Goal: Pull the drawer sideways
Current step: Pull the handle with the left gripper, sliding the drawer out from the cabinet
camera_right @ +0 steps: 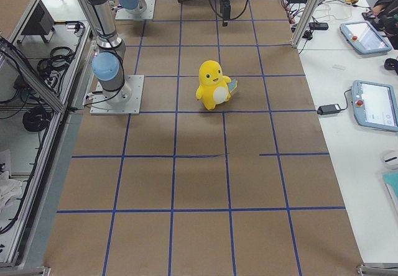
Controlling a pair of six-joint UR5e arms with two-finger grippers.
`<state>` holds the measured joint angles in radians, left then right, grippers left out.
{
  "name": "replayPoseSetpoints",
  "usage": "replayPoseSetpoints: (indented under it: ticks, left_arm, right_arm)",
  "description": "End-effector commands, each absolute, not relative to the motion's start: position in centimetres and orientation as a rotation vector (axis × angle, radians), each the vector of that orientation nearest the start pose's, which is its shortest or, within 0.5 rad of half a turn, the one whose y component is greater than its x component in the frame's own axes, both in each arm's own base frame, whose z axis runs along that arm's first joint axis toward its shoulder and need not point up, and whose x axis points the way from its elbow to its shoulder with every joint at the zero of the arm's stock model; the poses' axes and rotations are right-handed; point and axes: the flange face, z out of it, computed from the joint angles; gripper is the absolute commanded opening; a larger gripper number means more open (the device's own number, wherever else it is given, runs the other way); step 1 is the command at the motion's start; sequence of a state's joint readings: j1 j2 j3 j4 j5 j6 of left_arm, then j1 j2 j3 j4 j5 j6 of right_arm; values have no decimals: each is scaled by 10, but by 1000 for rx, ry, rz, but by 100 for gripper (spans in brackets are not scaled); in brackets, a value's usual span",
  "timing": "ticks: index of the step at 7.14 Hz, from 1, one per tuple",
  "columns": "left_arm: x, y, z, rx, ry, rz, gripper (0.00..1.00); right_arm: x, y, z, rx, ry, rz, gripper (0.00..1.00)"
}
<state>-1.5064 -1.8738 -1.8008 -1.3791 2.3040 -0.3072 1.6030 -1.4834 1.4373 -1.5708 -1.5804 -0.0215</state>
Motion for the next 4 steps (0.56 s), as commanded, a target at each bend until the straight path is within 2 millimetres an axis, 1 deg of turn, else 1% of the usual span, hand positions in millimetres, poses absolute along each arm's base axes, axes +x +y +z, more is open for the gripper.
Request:
replayPoseSetpoints:
  ticks: [1, 4]
  left_arm:
    - [-45, -539, 266, -285, 2346, 265, 0]
    - [-54, -538, 266, -288, 2343, 252, 0]
  right_arm:
    - [149, -529, 509, -84, 3150, -73, 100]
    - [149, -529, 509, -84, 3149, -73, 100]
